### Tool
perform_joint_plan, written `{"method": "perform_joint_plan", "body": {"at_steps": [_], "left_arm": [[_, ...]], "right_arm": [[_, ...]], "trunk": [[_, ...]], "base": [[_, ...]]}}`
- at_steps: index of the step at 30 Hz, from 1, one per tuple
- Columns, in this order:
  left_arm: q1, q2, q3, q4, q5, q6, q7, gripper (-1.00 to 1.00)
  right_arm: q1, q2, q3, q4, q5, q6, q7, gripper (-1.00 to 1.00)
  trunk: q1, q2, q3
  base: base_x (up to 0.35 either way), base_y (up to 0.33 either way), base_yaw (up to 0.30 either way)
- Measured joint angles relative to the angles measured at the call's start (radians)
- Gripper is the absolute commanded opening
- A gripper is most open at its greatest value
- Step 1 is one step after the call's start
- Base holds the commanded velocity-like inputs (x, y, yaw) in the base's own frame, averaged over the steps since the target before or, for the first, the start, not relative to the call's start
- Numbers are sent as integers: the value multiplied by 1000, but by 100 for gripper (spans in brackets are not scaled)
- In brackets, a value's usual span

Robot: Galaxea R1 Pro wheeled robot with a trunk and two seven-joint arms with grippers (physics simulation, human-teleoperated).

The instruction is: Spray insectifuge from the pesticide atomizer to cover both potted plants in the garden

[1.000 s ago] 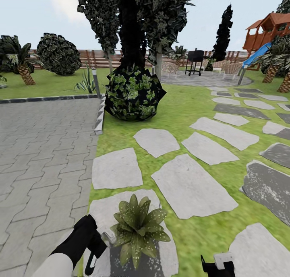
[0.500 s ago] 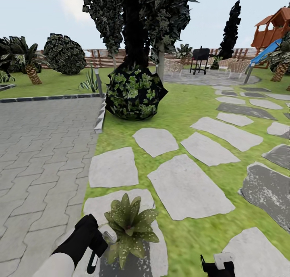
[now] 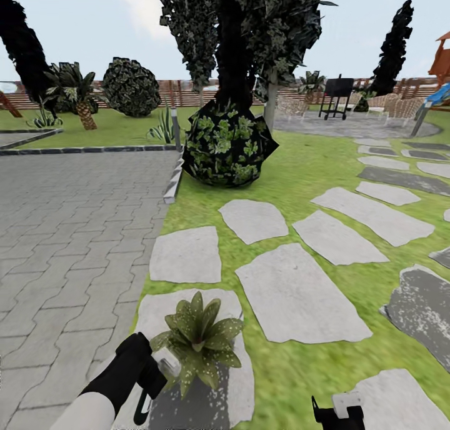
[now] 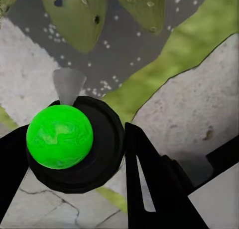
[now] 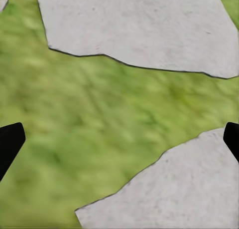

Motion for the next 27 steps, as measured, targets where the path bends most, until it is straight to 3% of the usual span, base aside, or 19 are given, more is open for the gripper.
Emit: {"method": "perform_joint_plan", "body": {"at_steps": [4, 7, 8, 9, 10, 11, 12, 14, 22, 27], "left_arm": [[-14, 0, -9, 6, -7, 10, -17, -100], [-58, -2, -10, 1, -38, 13, -107, -100], [-86, -3, -11, 2, -76, 13, -154, -100], [-113, 2, -10, 3, -200, 23, -243, -100], [-116, 8, -9, 2, -224, 27, -275, -100], [-116, 33, -5, 1, -243, 23, -303, -100], [-113, 67, -1, 1, -245, 21, -315, -100], [-107, 94, -3, 4, -242, 16, -323, -100], [-95, 76, -3, 17, -239, 13, -318, -100], [-18, 83, 0, 22, -237, 8, -308, -100]], "right_arm": [[0, 0, 0, 0, 0, 0, 0, 100], [0, 0, 0, 0, 0, 0, 0, 100], [0, 0, 0, 0, 0, 0, 0, 100], [0, 0, 0, 1, 0, 0, 0, 100], [0, 0, 0, 1, 0, 0, 0, 100], [0, 0, 0, 1, 0, 0, 0, 100], [0, 0, 0, 1, 0, 0, 0, 100], [0, 0, 0, 1, 0, 0, 0, 100], [0, 0, 0, 1, 0, 0, 0, 100], [0, 0, 0, 1, 0, 0, 0, 100]], "trunk": [[0, 0, 0], [0, 0, 0], [0, 0, 0], [0, 0, 0], [0, 0, 0], [0, 0, 0], [0, 0, 0], [0, 0, 0], [0, 0, 0], [0, 0, 0]], "base": [[-4, -3, 7], [0, 0, 0], [0, 0, 0], [0, 0, 0], [0, 0, 0], [0, 0, 0], [0, 0, 0], [0, 0, 0], [0, 0, 0], [0, 0, 0]]}}
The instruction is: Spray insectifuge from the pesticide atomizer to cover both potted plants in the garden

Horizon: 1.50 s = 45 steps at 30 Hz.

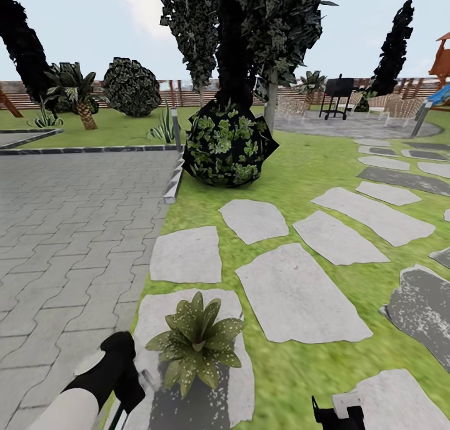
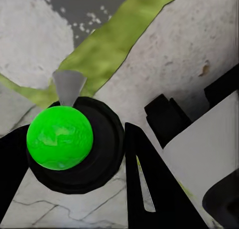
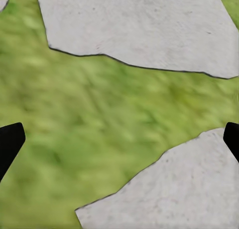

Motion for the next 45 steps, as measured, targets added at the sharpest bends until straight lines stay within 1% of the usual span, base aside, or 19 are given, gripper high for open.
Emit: {"method": "perform_joint_plan", "body": {"at_steps": [2, 4, 5, 6, 8, 9, 11, 15, 16, 17, 21, 26, 27, 29, 30, 39, 40, 42, 45], "left_arm": [[15, -2, 1, 15, 2, 0, 5, -100], [18, -3, 2, 19, 13, 0, 46, -100], [19, 0, 3, 20, 38, -5, 83, -100], [20, 6, 6, 20, 89, -37, 123, -100], [17, 5, 6, 11, 116, -59, 139, -100], [16, -4, 4, 8, 119, -60, 140, -100], [16, -5, 6, 12, 118, -63, 141, -100], [22, 25, 5, 30, 118, -71, 142, -100], [22, 26, 6, 73, 118, -70, 155, -100], [22, 21, 9, 73, 120, -70, 176, -100], [18, 3, 8, 27, 123, -65, 191, -100], [17, 11, 10, -5, 119, -64, 191, -100], [17, 16, 16, -6, 119, -65, 191, -100], [19, 26, 80, -5, 116, -70, 192, -100], [19, 31, 87, 1, 118, -71, 193, -100], [19, 19, 100, -3, 122, -66, 194, -100], [19, 18, 97, -2, 174, -67, 194, -100], [19, 16, 98, -4, 186, -68, 195, -100], [19, 14, 100, -5, 187, -107, 195, -100]], "right_arm": [[0, 0, 0, 0, 0, 0, 0, 100], [0, 0, 0, 0, 0, 0, 0, 100], [0, 0, 0, 0, 0, 0, 0, 100], [0, 0, 0, 0, 0, 0, 0, 100], [0, 0, 0, 0, 0, 0, 0, 100], [0, 0, 0, 0, 0, 0, 0, 100], [0, 0, 0, 0, 0, 0, 0, 100], [0, 0, 0, 0, 0, 0, 0, 100], [0, 0, 0, 0, 0, 0, 0, 100], [0, 0, 0, 0, 0, 0, 0, 100], [0, 0, 0, 0, 0, 0, 0, 100], [0, 0, 0, 0, 0, 0, 0, 100], [0, 0, 0, 0, 0, 0, 0, 100], [0, 0, 0, 0, 0, 0, 0, 100], [0, 0, 0, 0, 0, 0, 0, 100], [0, 0, 0, 0, 0, 0, 0, 100], [0, 1, 1, 0, 0, 0, 0, 100], [0, 1, 0, 0, 0, 0, 0, 100], [0, 2, 2, 1, 0, -1, 0, 100]], "trunk": [[0, 0, 0], [0, 0, 0], [0, 0, 0], [0, 0, 0], [0, 0, 0], [0, 0, 0], [0, 0, 0], [0, 0, 0], [0, 0, 0], [0, 0, 0], [0, 0, 0], [0, 0, 0], [0, 0, 0], [0, 0, 0], [0, 0, 0], [0, 0, 0], [0, 0, 0], [0, 0, 0], [0, 0, 0]], "base": [[0, 0, 0], [0, 0, 0], [0, 0, 0], [0, 0, 0], [0, 0, 0], [0, 0, 0], [0, 0, 0], [0, 0, 0], [0, 0, 0], [0, 0, 0], [0, 0, 0], [0, 0, 0], [0, 0, 0], [0, 0, 0], [0, 0, 0], [0, 0, 0], [0, 0, 0], [0, -109, 0], [0, -256, 0]]}}
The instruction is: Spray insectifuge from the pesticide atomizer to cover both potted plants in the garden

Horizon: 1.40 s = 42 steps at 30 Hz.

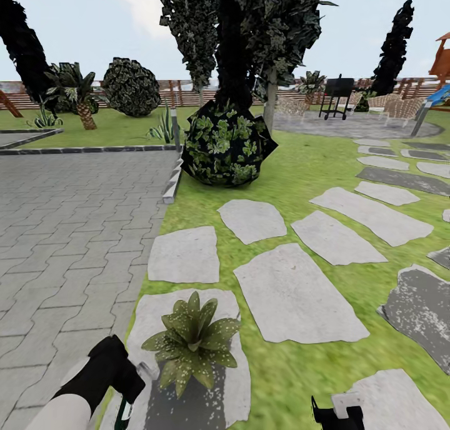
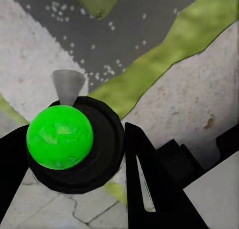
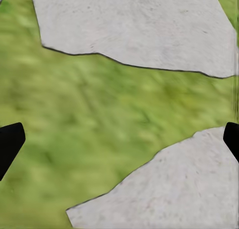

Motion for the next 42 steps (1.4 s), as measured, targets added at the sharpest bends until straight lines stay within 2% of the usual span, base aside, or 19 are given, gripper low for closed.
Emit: {"method": "perform_joint_plan", "body": {"at_steps": [5, 16, 23, 25, 27, 35, 37, 39, 41, 42], "left_arm": [[0, 0, 1, -1, 4, -6, 0, -100], [0, -2, 0, -1, 5, -7, 0, -100], [0, -8, 0, -1, 6, -7, 1, -100], [0, -10, 0, 0, 6, -7, 22, -100], [0, -18, 0, 1, 7, -6, 48, -100], [0, -26, 0, 1, 6, -6, 54, -100], [0, -43, 0, -1, 8, -6, 54, -100], [0, -51, 0, 3, 7, -59, 54, -100], [0, -53, 1, 11, 7, -186, 48, -100], [0, -53, -1, 15, 7, -253, 43, -100]], "right_arm": [[0, 1, 0, 0, 0, 0, 0, 100], [0, 1, 0, 0, 0, 0, 0, 100], [0, -2, -2, 0, 0, 0, 0, 100], [0, -3, -2, 0, 1, 0, 0, 100], [0, -3, -2, 0, 1, 0, 0, 100], [0, 0, 0, -1, 0, 0, 0, 100], [0, 1, 0, -2, 0, 1, 0, 100], [0, 7, 2, -8, 1, 2, 2, 100], [0, 5, 3, -30, 5, 3, 7, 100], [0, 1, 8, -81, 36, 6, 10, 100]], "trunk": [[0, 0, 0], [0, 0, 0], [0, 0, 0], [0, 0, 0], [0, 0, 0], [0, 0, 0], [0, 0, 0], [0, 0, 0], [0, 0, 0], [0, 0, 0]], "base": [[0, -273, 41], [0, -274, 263], [0, -274, 28], [0, -274, 1], [-57, -274, 0], [-82, -273, 0], [-71, -119, 0], [-16, -27, 0], [-4, -7, 0], [-1, -2, 0]]}}
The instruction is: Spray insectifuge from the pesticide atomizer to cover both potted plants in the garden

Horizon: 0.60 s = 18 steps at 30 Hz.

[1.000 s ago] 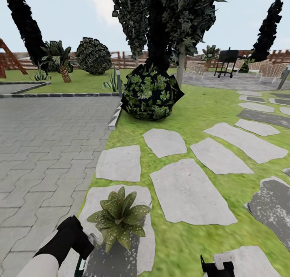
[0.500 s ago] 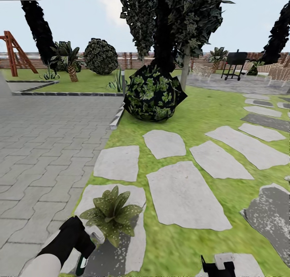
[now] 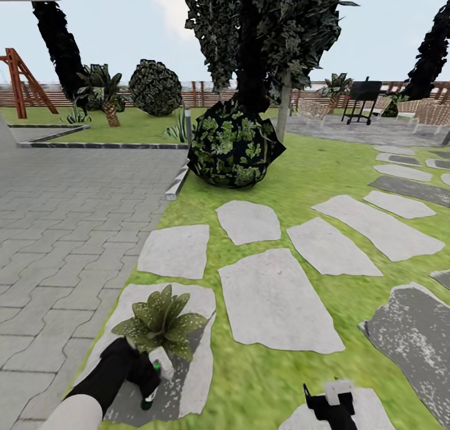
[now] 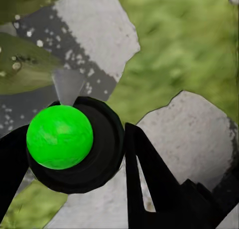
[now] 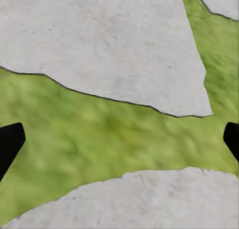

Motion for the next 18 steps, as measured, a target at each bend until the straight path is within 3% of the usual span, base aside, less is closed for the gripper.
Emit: {"method": "perform_joint_plan", "body": {"at_steps": [3, 5, 7, 8, 10, 13, 14, 15, 18], "left_arm": [[-1, 3, -6, 1, -4, -103, -4, -100], [-5, 7, -7, 1, -4, -187, -7, -100], [-12, 10, -8, 2, -4, -227, -63, -100], [-14, 10, -9, 2, -5, -256, -135, -100], [-16, 7, -12, 2, 1, -372, -234, -100], [-14, 11, -19, 2, 0, -441, -285, -100], [-15, 13, -18, 2, -3, -457, -317, -100], [-15, 12, -18, 0, -6, -473, -389, -100], [-15, 7, -19, -1, -12, -476, -416, -100]], "right_arm": [[0, -4, 23, -126, 180, 53, 58, 100], [-9, -4, 29, -202, 263, 105, 184, 100], [-31, -4, 26, -275, 285, 175, 365, 100], [-56, -5, 26, -301, 287, 217, 501, 100], [-103, -5, 25, -324, 290, 247, 678, 100], [-158, -5, 26, -326, 306, 251, 808, 100], [-174, -6, 26, -326, 315, 251, 846, 100], [-186, -6, 26, -327, 324, 251, 879, 100], [-191, -5, 26, -328, 327, 251, 891, 100]], "trunk": [[0, 0, 0], [0, 0, 0], [0, 0, 0], [0, 0, 0], [0, 0, 0], [0, 0, 0], [0, 0, 0], [0, 0, 0], [0, 0, 0]], "base": [[0, 0, 0], [0, 0, 0], [0, 0, 0], [0, 0, 0], [0, 0, 0], [0, 0, 0], [0, 0, 0], [0, 0, 0], [0, 0, 0]]}}
